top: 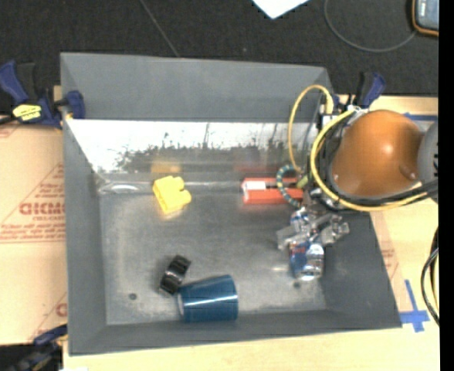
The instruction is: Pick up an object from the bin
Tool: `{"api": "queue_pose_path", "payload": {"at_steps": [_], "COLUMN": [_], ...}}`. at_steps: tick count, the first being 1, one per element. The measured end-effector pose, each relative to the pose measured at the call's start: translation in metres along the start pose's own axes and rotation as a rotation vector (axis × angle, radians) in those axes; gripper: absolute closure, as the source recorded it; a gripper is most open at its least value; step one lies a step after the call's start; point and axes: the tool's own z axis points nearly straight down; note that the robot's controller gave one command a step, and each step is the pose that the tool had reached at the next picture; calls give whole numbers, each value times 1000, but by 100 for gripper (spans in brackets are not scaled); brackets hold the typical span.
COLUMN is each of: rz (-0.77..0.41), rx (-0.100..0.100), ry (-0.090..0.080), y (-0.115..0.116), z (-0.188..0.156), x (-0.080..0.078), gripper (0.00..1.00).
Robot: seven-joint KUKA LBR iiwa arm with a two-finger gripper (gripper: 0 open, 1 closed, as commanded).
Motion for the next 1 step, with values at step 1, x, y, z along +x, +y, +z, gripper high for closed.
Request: {"api": "queue_pose_path", "payload": {"at_steps": [1], "rz": [139], "rx": [3], "ry": [-2], "y": [31], "z": [4], "x": [-6], "gripper": [100]}}
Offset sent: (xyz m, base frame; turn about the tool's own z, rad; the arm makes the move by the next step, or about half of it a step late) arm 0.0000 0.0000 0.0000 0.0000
